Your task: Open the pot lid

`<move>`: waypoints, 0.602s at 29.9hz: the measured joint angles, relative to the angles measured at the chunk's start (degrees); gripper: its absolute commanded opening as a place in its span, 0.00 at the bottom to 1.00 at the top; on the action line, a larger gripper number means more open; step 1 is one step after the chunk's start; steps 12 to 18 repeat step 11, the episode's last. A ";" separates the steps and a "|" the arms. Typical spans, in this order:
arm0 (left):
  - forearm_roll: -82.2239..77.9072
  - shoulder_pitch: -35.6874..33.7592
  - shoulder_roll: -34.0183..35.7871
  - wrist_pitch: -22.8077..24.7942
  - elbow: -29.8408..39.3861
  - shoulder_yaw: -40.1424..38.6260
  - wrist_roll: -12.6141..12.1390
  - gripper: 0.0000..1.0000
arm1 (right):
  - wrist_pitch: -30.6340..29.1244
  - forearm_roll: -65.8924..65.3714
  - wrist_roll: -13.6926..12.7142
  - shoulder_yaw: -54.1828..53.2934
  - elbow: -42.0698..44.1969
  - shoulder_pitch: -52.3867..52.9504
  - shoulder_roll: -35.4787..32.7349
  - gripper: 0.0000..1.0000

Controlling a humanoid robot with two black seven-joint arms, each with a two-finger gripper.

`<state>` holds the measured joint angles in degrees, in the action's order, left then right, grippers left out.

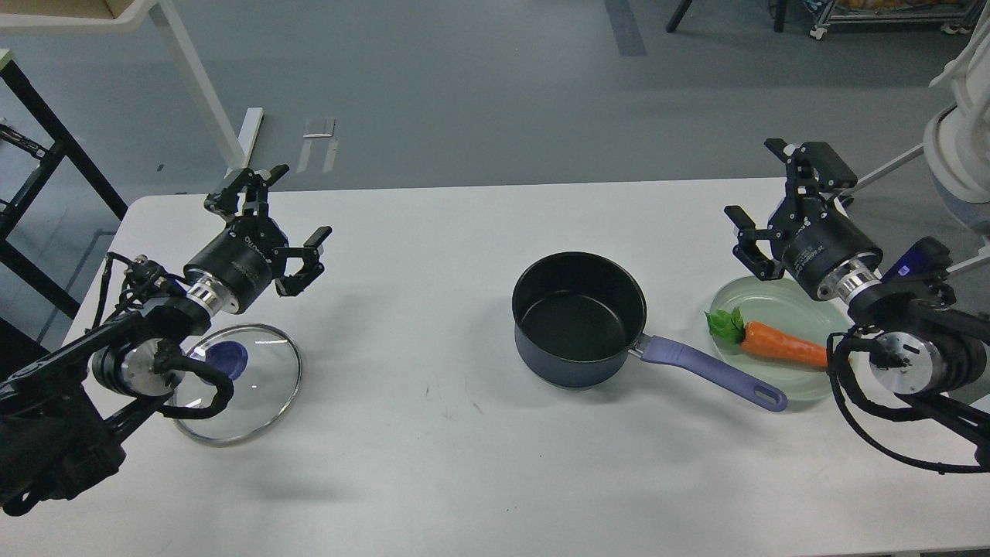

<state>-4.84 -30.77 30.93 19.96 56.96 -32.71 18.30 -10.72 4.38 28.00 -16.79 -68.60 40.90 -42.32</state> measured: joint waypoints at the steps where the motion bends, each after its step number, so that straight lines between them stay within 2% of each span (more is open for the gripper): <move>1: -0.17 0.11 -0.03 0.40 0.00 -0.07 0.00 0.99 | -2.97 0.08 0.00 0.09 1.39 -0.08 0.02 1.00; 3: -0.38 0.22 -0.06 1.16 0.00 -0.23 0.00 0.99 | -9.15 0.15 0.00 0.59 4.40 -0.20 0.08 1.00; 6: -0.42 0.25 -0.17 1.51 0.00 -0.78 -0.11 0.99 | -12.91 -0.53 0.00 1.13 6.60 -0.32 0.48 1.00; 18: -0.43 0.28 -0.49 1.36 0.00 -1.25 -0.38 0.99 | -13.73 -1.18 0.00 1.30 7.18 -0.39 1.38 1.00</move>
